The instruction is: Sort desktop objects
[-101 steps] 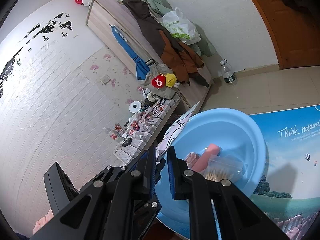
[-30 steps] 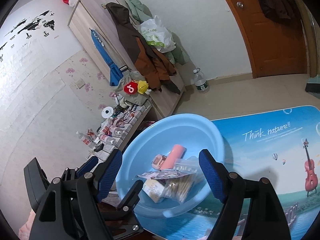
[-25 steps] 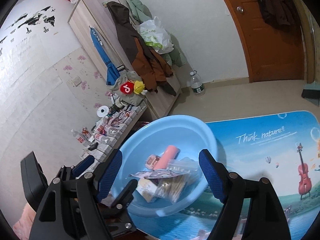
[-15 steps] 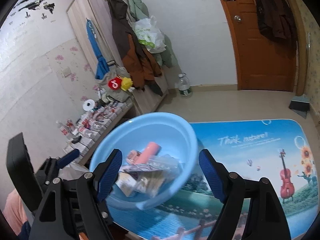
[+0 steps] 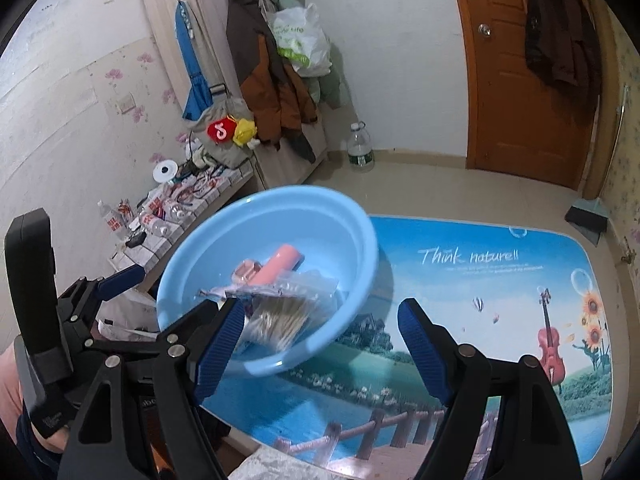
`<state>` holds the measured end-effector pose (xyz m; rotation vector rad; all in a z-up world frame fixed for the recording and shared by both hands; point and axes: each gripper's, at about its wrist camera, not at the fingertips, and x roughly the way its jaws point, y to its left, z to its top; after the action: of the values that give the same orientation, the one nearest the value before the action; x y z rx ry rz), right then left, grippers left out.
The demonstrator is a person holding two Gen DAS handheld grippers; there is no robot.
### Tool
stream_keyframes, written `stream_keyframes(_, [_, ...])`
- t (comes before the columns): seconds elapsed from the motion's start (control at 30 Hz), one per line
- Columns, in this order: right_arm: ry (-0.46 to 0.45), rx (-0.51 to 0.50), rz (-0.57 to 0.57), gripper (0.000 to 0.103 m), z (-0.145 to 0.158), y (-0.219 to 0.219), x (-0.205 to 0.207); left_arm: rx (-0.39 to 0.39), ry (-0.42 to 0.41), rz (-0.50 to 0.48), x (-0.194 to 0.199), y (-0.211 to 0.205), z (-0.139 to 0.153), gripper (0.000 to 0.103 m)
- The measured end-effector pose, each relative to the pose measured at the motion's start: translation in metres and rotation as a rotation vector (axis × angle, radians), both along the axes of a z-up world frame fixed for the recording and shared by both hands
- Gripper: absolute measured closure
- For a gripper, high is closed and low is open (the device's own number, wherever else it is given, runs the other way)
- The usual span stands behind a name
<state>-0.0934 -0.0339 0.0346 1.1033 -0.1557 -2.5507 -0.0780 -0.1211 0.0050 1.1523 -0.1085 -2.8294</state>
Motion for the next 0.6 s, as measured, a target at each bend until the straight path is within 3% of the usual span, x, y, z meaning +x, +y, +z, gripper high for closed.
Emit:
stream_keyframes(0.17, [-0.074,0.051,-0.014,0.022,-0.0073,-0.0058,-0.0024,-0.002,-0.037,0.013,0.0002,-0.0012,-0.0015,0.000])
stream_keyframes(0.6, [-0.086,0.073,0.006,0.022,-0.0086,-0.0083,0.0018,-0.015,-0.050,0.001,-0.0004,0.0032,-0.0024,0.000])
